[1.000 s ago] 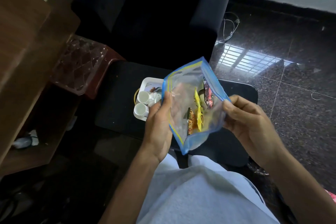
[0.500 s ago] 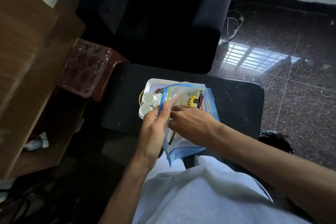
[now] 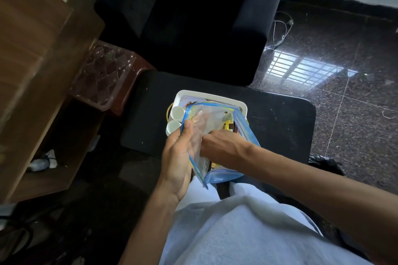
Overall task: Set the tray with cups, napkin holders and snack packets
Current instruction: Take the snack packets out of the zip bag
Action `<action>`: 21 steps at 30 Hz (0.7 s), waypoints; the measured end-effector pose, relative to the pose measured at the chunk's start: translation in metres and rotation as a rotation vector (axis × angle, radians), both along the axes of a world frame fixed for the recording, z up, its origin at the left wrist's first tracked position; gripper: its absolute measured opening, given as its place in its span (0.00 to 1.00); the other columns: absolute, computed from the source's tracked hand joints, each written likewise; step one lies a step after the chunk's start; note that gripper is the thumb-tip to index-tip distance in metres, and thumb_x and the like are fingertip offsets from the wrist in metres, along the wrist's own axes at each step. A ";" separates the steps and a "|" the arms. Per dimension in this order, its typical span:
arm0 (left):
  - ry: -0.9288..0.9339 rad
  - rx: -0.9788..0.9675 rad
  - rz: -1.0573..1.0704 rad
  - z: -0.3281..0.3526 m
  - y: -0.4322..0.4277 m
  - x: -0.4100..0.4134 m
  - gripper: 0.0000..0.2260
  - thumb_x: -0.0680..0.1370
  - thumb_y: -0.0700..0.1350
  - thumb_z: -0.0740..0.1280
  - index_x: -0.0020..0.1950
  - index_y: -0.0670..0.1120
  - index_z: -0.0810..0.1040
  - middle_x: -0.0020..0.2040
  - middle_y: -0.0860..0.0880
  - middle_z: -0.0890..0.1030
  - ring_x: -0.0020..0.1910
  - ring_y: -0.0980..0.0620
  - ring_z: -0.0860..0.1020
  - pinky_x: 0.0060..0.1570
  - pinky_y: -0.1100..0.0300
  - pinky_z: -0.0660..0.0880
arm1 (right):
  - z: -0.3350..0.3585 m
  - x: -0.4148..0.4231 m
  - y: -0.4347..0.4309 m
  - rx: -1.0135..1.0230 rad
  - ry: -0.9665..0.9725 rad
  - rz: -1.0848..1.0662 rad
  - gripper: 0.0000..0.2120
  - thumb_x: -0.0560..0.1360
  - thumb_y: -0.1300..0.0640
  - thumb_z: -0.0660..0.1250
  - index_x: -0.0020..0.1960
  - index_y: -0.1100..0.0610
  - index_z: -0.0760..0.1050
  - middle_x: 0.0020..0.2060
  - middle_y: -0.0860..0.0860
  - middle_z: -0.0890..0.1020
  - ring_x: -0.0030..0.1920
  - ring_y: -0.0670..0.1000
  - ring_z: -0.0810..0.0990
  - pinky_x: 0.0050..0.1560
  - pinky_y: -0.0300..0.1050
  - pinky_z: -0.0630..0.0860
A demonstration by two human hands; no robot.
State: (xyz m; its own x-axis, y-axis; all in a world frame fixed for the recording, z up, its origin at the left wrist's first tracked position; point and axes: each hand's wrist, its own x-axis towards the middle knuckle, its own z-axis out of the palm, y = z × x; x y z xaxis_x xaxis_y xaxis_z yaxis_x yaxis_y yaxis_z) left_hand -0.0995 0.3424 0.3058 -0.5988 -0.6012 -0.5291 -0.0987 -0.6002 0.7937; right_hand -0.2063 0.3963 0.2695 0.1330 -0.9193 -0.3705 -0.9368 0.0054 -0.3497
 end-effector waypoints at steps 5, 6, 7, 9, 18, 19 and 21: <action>-0.011 -0.001 0.036 0.000 -0.005 0.003 0.22 0.82 0.50 0.58 0.70 0.38 0.75 0.66 0.44 0.83 0.66 0.53 0.81 0.56 0.67 0.79 | 0.052 -0.015 0.009 -0.092 0.087 0.009 0.08 0.79 0.64 0.58 0.47 0.56 0.74 0.48 0.54 0.80 0.51 0.60 0.80 0.45 0.53 0.75; -0.007 0.000 0.032 0.000 -0.006 0.003 0.23 0.80 0.51 0.59 0.70 0.39 0.76 0.66 0.45 0.83 0.65 0.52 0.81 0.55 0.66 0.80 | 0.063 -0.020 0.013 -0.124 0.110 0.008 0.10 0.79 0.63 0.57 0.51 0.55 0.75 0.49 0.53 0.80 0.53 0.59 0.79 0.47 0.53 0.76; -0.007 -0.005 0.025 0.001 -0.007 0.003 0.24 0.79 0.53 0.60 0.70 0.40 0.76 0.66 0.45 0.83 0.66 0.51 0.81 0.57 0.63 0.80 | 0.075 -0.025 0.018 -0.150 0.116 -0.002 0.12 0.78 0.63 0.56 0.54 0.53 0.75 0.50 0.51 0.79 0.54 0.58 0.78 0.49 0.52 0.76; -0.016 -0.027 0.013 0.000 -0.009 0.005 0.25 0.79 0.54 0.60 0.71 0.40 0.75 0.67 0.44 0.82 0.68 0.49 0.79 0.67 0.53 0.75 | 0.099 -0.038 0.031 -0.200 0.100 -0.049 0.18 0.74 0.61 0.53 0.58 0.50 0.73 0.53 0.48 0.79 0.56 0.56 0.77 0.51 0.52 0.77; -0.036 -0.116 0.082 -0.005 -0.021 0.014 0.16 0.83 0.50 0.58 0.62 0.45 0.80 0.61 0.47 0.86 0.62 0.53 0.83 0.51 0.67 0.80 | 0.088 -0.106 0.106 -0.664 -0.506 -0.974 0.15 0.78 0.61 0.65 0.64 0.55 0.78 0.51 0.44 0.84 0.49 0.47 0.84 0.49 0.42 0.80; -0.042 -0.121 0.091 -0.004 -0.022 0.015 0.17 0.82 0.51 0.59 0.64 0.44 0.79 0.62 0.47 0.85 0.63 0.53 0.82 0.52 0.67 0.80 | 0.072 -0.112 0.112 -0.643 -0.656 -1.105 0.14 0.79 0.60 0.64 0.64 0.55 0.78 0.53 0.46 0.85 0.52 0.47 0.84 0.50 0.41 0.81; -0.054 -0.128 0.103 -0.005 -0.021 0.018 0.21 0.80 0.53 0.60 0.68 0.43 0.77 0.64 0.46 0.84 0.66 0.52 0.81 0.57 0.66 0.79 | 0.029 -0.122 0.125 -0.602 -0.854 -1.348 0.12 0.81 0.58 0.63 0.63 0.56 0.78 0.55 0.50 0.84 0.54 0.49 0.85 0.52 0.43 0.82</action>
